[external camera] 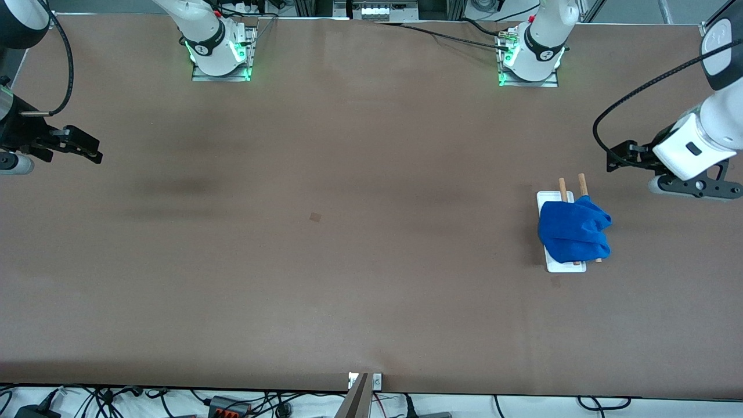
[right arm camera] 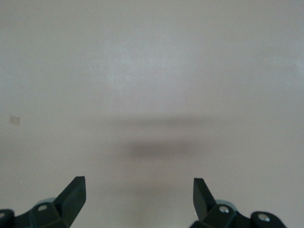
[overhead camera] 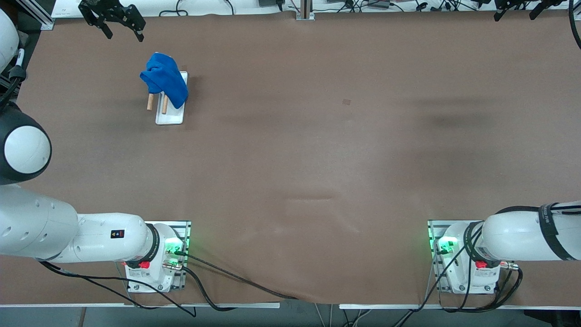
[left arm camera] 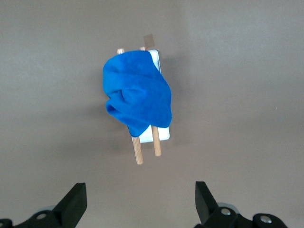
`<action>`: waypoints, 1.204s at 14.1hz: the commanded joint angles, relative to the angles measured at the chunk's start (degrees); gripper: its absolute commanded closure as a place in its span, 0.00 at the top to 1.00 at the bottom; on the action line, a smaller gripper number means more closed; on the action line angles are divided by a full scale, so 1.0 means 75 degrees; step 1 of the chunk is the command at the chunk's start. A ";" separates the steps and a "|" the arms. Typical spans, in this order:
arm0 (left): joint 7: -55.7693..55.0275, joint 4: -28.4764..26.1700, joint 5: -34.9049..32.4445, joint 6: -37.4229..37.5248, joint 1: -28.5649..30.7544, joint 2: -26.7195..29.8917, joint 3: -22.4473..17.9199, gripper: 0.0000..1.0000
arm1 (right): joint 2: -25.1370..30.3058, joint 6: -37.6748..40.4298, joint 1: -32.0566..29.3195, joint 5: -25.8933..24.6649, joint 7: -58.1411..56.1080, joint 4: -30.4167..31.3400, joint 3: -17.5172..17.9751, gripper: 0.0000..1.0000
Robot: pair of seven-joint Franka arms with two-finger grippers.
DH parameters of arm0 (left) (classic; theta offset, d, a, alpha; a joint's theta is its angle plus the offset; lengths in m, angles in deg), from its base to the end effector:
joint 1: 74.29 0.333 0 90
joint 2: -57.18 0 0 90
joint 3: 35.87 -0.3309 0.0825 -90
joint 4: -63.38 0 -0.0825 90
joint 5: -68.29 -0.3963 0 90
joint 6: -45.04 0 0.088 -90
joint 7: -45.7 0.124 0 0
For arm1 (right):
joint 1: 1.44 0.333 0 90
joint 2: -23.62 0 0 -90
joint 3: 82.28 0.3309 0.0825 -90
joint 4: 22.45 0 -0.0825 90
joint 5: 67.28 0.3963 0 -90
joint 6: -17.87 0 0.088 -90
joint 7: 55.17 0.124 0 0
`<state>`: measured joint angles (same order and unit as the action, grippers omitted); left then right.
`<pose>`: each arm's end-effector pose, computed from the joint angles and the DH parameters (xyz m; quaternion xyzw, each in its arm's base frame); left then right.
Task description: Pass towel and hang on rack
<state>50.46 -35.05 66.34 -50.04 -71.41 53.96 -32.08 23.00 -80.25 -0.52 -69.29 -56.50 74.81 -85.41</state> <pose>0.5790 -0.0045 0.5264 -0.9969 0.0519 0.0577 0.0130 0.5779 -0.0260 0.5668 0.9998 -0.0052 0.0016 0.0177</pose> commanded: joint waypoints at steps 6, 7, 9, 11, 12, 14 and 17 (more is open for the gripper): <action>-0.0166 0.0526 0.0248 0.0688 -0.0080 0.0440 -0.0177 1.00 | 0.0258 -0.0124 -0.0017 0.0103 -0.0044 0.0227 0.0030 1.00; -0.0142 0.0526 0.0248 0.0677 -0.0080 0.0452 -0.0165 1.00 | 0.0258 -0.0147 -0.0006 0.0103 -0.0044 0.0262 0.0030 1.00; -0.0119 0.0538 0.0237 0.0677 -0.0103 0.0475 -0.0165 1.00 | 0.0246 -0.0183 -0.0017 0.0103 -0.0044 0.0251 0.0030 1.00; -0.0107 0.0526 0.0236 0.0677 -0.0127 0.0475 -0.0165 1.00 | 0.0246 -0.0148 -0.0029 0.0103 -0.0044 0.0181 0.0030 1.00; -0.0107 0.0526 0.0236 0.0677 -0.0115 0.0475 -0.0165 1.00 | 0.0246 -0.0136 -0.0029 0.0103 -0.0056 0.0169 0.0030 1.00; -0.0095 0.0526 0.0318 0.0688 -0.0139 0.0464 -0.0165 1.00 | 0.0246 -0.0089 -0.0017 0.0091 -0.0056 0.0157 0.0042 1.00; -0.0095 0.0479 0.0389 0.0688 -0.0150 0.0464 -0.0165 1.00 | 0.0246 -0.0077 -0.0017 0.0103 -0.0126 0.0157 0.0042 1.00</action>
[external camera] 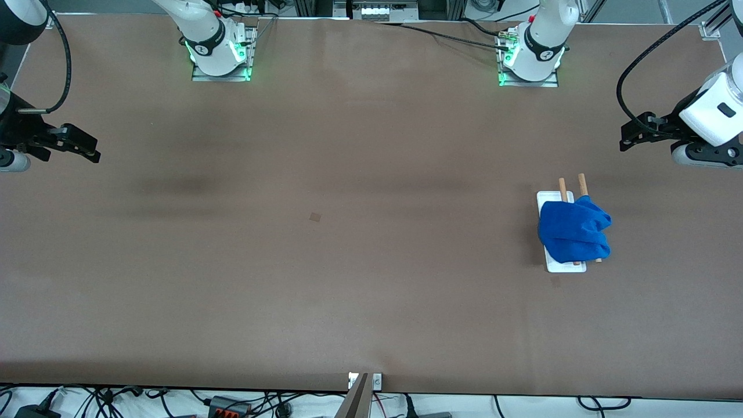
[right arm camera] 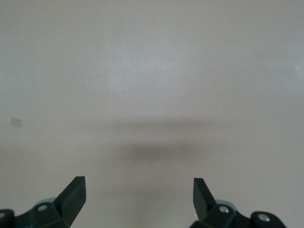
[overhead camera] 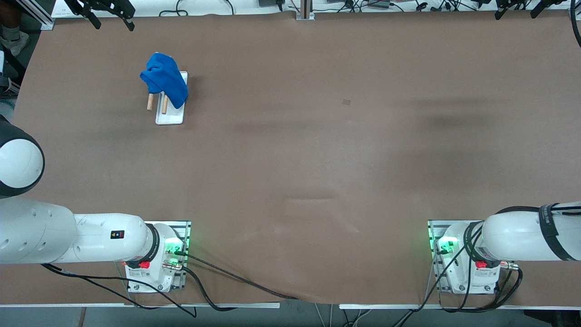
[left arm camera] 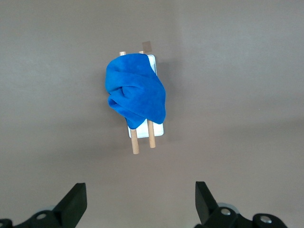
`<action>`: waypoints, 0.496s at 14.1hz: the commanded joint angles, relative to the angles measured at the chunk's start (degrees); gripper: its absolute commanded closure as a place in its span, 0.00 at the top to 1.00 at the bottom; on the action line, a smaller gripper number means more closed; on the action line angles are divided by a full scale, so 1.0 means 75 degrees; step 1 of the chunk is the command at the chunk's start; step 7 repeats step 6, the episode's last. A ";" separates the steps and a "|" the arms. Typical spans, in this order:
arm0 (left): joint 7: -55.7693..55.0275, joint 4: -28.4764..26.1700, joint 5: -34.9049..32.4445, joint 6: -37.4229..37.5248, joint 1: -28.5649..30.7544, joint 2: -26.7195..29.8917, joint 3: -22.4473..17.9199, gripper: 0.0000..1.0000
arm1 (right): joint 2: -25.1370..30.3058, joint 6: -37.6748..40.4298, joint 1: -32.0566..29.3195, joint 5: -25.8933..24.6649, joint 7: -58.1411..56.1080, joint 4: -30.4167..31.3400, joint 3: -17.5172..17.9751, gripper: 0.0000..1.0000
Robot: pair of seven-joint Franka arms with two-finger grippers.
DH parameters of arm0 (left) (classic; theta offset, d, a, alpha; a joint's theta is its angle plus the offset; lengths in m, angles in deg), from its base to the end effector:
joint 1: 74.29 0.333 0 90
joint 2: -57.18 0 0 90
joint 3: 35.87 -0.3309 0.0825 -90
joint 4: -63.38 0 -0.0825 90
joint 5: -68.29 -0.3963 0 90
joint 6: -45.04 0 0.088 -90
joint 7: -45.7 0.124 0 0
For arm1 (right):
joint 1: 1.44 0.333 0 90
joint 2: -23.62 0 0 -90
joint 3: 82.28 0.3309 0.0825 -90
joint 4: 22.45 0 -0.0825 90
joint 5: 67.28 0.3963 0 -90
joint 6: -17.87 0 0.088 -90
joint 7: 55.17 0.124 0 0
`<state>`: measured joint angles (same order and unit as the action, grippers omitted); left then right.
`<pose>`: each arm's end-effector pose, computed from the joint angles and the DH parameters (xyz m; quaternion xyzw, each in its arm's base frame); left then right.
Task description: Pass towel and hang on rack
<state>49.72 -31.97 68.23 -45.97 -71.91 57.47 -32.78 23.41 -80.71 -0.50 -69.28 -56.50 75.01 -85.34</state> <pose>0.5618 -0.0069 0.5816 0.9985 -0.0413 -0.0353 0.0004 0.5769 -0.0251 0.5699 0.9998 -0.0044 0.0074 0.0176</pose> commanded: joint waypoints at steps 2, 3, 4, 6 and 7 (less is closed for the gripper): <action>-0.0031 0.0058 0.0371 0.0157 -0.0071 0.0007 -0.0083 1.00 | 0.0180 -0.0005 -0.0020 0.0103 -0.0056 0.0085 0.0032 1.00; -0.0031 0.0058 0.0372 0.0157 -0.0071 0.0007 -0.0072 1.00 | 0.0168 -0.0005 -0.0020 0.0103 -0.0068 0.0061 0.0032 1.00; -0.0031 0.0046 0.0372 0.0157 -0.0071 0.0019 -0.0083 1.00 | 0.0156 -0.0005 -0.0020 0.0103 -0.0045 0.0061 0.0032 1.00; -0.0020 0.0046 0.0360 0.0146 -0.0071 0.0019 -0.0083 1.00 | 0.0145 -0.0005 -0.0032 0.0103 -0.0079 0.0026 0.0032 1.00; -0.0020 0.0046 0.0360 0.0146 -0.0071 0.0019 -0.0083 1.00 | 0.0145 -0.0005 -0.0032 0.0103 -0.0079 0.0026 0.0032 1.00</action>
